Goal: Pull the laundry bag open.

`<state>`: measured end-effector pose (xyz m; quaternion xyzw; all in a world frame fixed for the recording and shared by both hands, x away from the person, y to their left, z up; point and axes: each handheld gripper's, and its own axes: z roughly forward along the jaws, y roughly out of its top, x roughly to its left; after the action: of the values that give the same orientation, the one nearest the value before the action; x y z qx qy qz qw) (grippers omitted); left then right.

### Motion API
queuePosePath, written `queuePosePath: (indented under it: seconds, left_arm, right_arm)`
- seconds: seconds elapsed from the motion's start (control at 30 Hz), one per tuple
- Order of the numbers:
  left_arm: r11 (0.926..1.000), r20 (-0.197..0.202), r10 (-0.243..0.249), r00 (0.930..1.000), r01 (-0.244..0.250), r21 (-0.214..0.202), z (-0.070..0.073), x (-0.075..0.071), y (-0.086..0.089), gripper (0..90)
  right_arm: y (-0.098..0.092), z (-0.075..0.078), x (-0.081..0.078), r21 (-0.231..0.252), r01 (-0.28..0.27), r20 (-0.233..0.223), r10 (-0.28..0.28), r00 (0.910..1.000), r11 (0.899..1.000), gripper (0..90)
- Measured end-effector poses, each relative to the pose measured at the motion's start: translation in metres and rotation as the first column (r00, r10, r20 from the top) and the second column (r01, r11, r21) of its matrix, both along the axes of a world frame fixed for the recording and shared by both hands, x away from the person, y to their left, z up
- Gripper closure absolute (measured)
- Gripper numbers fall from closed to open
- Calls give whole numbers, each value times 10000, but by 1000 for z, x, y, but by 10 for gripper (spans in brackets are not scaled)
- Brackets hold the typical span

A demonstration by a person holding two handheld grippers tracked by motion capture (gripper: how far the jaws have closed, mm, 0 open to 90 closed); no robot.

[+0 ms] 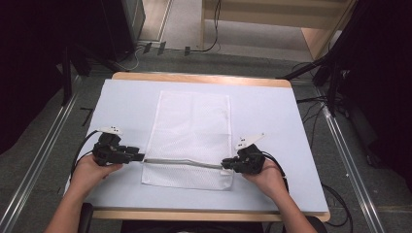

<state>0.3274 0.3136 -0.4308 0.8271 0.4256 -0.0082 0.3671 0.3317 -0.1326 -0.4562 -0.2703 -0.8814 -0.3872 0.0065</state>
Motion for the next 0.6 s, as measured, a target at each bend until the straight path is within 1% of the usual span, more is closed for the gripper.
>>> queuePosePath:
  seconds: [0.07,0.17,0.23,0.27,0.4,0.5,0.6]
  left_arm:
    - [9999,78,134,9999,-134,-13,1,1,0,479]
    - [9994,253,332,9991,-332,3,1,3,3,433]
    - [9986,248,532,9983,-533,1,1,4,5,418]
    - [9983,219,581,9981,-581,18,0,6,6,413]
    - [9957,407,921,9949,-923,33,-2,10,10,384]
    - [9932,460,1160,9922,-1164,62,-3,13,14,367]
    - [9912,477,1311,9902,-1317,98,-4,15,18,357]
  right_arm:
    - [-3,2,2,100,157,62,-158,9999,9998,735]
    - [-10,4,6,289,552,236,-559,9982,9981,632]
    - [-16,5,8,381,883,286,-894,9956,9954,572]
    - [-18,5,10,405,983,279,-995,9946,9943,553]
    - [-28,3,15,509,1449,340,-1467,9886,9881,471]
    - [-35,1,19,504,1842,304,-1859,9821,9816,434]
    - [-41,0,22,521,2190,286,-2206,9749,9743,417]
